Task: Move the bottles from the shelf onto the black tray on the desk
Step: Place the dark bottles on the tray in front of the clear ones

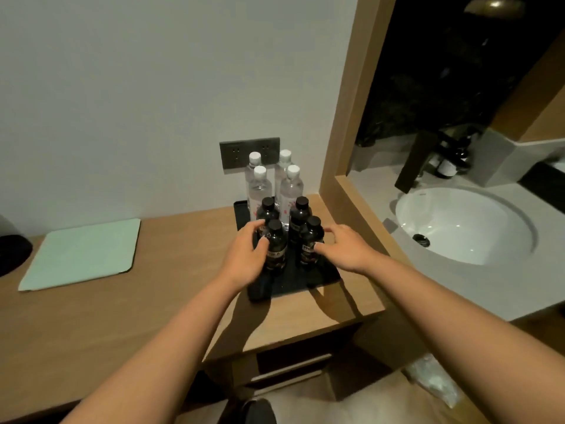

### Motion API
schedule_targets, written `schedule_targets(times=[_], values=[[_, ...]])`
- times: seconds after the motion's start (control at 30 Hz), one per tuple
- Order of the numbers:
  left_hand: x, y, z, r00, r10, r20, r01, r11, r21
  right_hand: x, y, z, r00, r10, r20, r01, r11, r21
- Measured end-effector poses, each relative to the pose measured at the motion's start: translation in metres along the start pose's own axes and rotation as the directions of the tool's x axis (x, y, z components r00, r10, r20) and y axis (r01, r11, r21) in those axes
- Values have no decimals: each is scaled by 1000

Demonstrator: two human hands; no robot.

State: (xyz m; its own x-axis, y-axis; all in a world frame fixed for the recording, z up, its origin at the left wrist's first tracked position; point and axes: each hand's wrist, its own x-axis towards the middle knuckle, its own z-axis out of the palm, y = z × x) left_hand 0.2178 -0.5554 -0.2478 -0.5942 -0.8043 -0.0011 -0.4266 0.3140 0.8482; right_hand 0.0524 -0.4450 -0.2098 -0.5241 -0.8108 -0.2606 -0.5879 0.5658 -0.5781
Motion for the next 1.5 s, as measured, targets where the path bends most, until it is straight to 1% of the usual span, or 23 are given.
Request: schedule_targets(times=[0.07, 0.17, 0.27, 0.37, 0.47, 0.57, 0.63, 0.7, 0.73, 0.77, 0.8, 0.87, 0.93, 1.0, 1.17, 1.33, 1.5], values=[[25, -6, 7, 999, 40, -11, -40, 999, 5, 30, -3, 5, 999, 30, -12, -30, 1000, -6], [54, -19, 20, 996, 81, 39, -84, 994, 64, 67, -1, 19, 998, 45, -48, -46, 999, -21], [73, -29, 28, 991, 99, 91, -113, 980, 165, 93, 3, 28, 995, 59, -78, -62, 997, -39], [80, -36, 31, 984, 99, 150, -132, 965, 227, 102, 10, 26, 996, 27, -80, -32, 998, -54], [81, -37, 30, 982, 111, 150, -145, 960, 240, 105, 17, 22, 998, -32, -45, 29, 998, -60], [81, -32, 25, 985, 88, 150, -124, 960, 252, 104, 20, 16, 997, -83, -12, 82, 995, -54], [81, -25, 20, 993, 65, 103, -86, 973, 216, 103, 19, 7, 995, -96, -10, 96, 995, -19], [88, -16, 13, 999, 44, -12, -41, 986, 159, 108, 14, -6, 994, -67, -82, 71, 996, 48], [95, -14, 10, 997, 49, -63, -38, 986, 162, 114, 12, -11, 990, -52, -128, 61, 996, 71], [103, -13, 9, 995, 48, -85, -31, 981, 194, 120, 9, -14, 988, -40, -152, 52, 996, 72], [111, -12, 8, 997, 28, -77, -9, 971, 238, 128, 6, -15, 989, -26, -146, 35, 998, 54], [124, -13, 11, 998, -51, -25, 56, 952, 300, 141, -1, -12, 996, -12, -84, 13, 1000, 8], [131, -13, 17, 996, -84, 5, 77, 937, 341, 150, -5, -5, 999, -32, -23, 31, 999, -37], [134, -13, 20, 997, -74, 5, 67, 918, 392, 156, -4, -2, 998, -59, 1, 59, 994, -93], [136, -15, 21, 999, -38, 0, 34, 891, 453, 168, 5, -8, 994, -103, 31, 105, 992, -71], [140, -18, 22, 1000, -11, -8, 14, 884, 467, 175, 12, -13, 980, -174, 95, 183, 979, -88], [142, -20, 22, 1000, 17, -7, -12, 877, 481, 178, 13, -14, 971, -213, 109, 223, 970, -97]])
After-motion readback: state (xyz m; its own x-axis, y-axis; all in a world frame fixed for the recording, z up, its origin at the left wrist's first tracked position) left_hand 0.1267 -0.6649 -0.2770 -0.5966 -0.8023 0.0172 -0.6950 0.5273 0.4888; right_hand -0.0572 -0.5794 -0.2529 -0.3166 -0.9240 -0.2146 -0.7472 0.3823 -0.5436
